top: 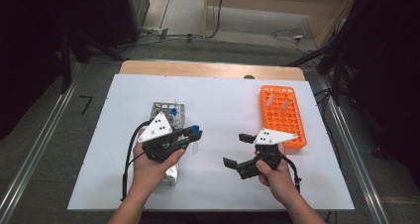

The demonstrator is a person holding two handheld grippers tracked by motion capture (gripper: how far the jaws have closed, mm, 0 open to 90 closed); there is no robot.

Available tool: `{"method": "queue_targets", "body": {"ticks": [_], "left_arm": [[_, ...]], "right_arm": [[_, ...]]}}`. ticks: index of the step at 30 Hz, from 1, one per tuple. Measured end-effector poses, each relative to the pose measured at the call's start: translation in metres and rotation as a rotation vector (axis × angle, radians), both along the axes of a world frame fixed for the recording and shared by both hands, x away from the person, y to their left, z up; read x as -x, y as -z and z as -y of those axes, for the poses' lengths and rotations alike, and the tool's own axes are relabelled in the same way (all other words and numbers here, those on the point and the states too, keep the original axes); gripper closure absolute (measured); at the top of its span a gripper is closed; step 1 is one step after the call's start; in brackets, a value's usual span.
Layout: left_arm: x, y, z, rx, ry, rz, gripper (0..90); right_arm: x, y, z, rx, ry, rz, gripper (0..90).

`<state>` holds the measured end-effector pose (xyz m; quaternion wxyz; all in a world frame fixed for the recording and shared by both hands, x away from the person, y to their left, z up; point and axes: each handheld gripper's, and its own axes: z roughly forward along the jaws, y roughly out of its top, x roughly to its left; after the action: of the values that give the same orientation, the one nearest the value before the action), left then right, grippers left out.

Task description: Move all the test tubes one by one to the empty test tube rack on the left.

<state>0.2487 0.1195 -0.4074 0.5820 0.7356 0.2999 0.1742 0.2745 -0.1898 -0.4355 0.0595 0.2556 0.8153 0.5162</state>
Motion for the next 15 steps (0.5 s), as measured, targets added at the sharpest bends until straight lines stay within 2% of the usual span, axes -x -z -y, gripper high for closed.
{"method": "queue_targets", "body": {"ticks": [6,15], "left_arm": [[-0.003,-0.002,-0.013,0.002,-0.054,0.014,76.8],[-0.011,-0.004,-0.036,0.027,-0.141,0.034,76.8]], "right_arm": [[-0.008,0.0,0.013,-0.001,0.037,0.002,0.0],[-0.02,0.0,0.034,-0.007,0.095,0.002,0.0]]}}
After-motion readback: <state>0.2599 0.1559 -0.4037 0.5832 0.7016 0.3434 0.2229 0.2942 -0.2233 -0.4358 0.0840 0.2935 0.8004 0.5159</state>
